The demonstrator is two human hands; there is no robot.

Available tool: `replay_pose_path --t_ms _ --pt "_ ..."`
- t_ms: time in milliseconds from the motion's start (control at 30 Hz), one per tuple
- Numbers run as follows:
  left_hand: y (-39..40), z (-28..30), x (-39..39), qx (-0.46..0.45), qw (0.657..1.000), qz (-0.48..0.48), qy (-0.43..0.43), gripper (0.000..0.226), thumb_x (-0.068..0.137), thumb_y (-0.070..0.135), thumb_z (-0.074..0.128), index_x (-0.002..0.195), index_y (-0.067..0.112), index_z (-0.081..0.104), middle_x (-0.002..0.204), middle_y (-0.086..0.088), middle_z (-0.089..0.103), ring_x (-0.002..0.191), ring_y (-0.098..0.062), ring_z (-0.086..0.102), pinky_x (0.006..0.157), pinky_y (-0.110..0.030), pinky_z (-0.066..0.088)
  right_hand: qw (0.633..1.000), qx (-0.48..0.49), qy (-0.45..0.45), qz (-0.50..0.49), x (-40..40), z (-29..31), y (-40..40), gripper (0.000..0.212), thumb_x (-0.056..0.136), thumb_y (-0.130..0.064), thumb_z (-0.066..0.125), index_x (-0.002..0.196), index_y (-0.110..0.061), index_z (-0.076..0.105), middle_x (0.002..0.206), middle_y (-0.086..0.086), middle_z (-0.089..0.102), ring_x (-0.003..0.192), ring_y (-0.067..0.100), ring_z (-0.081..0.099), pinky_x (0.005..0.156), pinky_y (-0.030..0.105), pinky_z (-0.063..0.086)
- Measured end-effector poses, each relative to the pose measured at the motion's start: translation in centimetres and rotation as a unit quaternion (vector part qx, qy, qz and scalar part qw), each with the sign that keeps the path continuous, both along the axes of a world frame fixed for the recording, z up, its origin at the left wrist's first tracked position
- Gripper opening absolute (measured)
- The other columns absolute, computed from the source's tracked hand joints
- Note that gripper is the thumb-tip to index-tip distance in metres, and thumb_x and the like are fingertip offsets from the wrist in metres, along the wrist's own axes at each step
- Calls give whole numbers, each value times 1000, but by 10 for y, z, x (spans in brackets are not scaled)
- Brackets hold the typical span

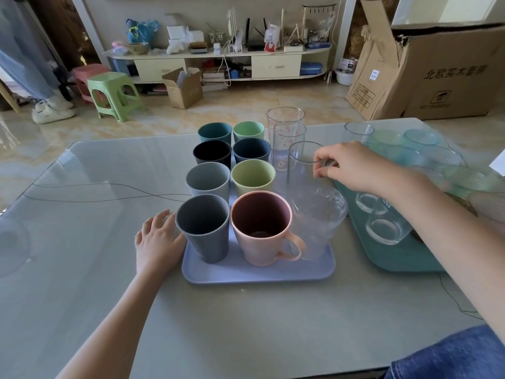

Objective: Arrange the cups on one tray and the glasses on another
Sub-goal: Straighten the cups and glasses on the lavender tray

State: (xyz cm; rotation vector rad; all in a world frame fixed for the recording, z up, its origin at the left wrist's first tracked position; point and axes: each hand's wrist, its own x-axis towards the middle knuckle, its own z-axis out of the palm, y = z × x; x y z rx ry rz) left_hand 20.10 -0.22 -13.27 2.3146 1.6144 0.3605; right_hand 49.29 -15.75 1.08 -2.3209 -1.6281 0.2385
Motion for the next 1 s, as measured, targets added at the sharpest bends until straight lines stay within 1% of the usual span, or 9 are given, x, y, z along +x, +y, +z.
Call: replay_pose_path --t_ms 100,167,233,333,433,533,667,900,1000 --pt "-1 2 0 -1 1000 -1 -2 67 75 49 25 137 30 40 150 2 32 140 -23 19 114 -41 17 999 -29 18 0 3 1 -1 7 88 -19 62 94 -24 65 97 -2 62 92 19 58 77 30 43" --pt "0 4 0 -7 1000 2 -12 66 75 48 24 136 31 41 149 3 33 139 -23 19 114 -42 17 998 -43 36 -8 9 6 -2 25 89 -10 59 106 -28 62 108 -2 59 99 18 57 86 33 46" --pt "-3 6 0 -18 1000 6 -19 65 75 48 23 135 31 42 148 2 34 138 -24 21 113 -42 17 998 -4 54 -24 17 14 -1 40 92 0 50 113 -32 58 113 -1 57 98 18 58 77 33 49" --pt "-1 11 6 -17 1000 14 12 57 77 44 28 129 28 45 137 -2 39 130 -27 26 107 -42 21 996 83 22 -26 30 26 15 44 93 3 45 118 -32 56 108 -2 57 88 17 57 65 27 39" --pt "15 21 20 -29 999 37 -18 35 91 33 42 125 27 48 126 -9 42 121 -31 31 101 -42 25 999 44 -13 8 35 27 41 47 92 -1 49 122 -37 53 107 -3 57 80 11 54 64 28 41" --pt "19 26 36 -62 993 31 -95 31 95 31 46 125 25 50 135 -8 41 128 -30 29 107 -41 22 998 -48 -8 30 44 14 66 35 90 -10 60 116 -33 61 108 -2 63 87 14 58 71 28 43" --pt "14 23 37 -33 996 -6 -83 34 92 24 53 127 22 50 143 -5 40 137 -26 23 110 -37 17 996 -48 -40 59 51 12 80 6 89 -18 62 90 -24 64 103 -3 67 84 11 56 60 19 35" --pt "22 16 37 -27 996 0 -85 34 93 26 52 127 23 49 143 -2 40 137 -24 23 109 -38 16 994 -62 -72 61 63 17 79 10 86 -17 65 81 -26 66 85 -6 70 87 14 63 81 31 47" --pt "24 16 37 -28 996 7 -88 34 94 25 51 127 22 50 143 -4 41 137 -25 24 109 -38 16 996 -41 -51 56 64 15 74 11 86 -15 64 81 -24 66 78 -14 66 84 10 64 77 27 46"
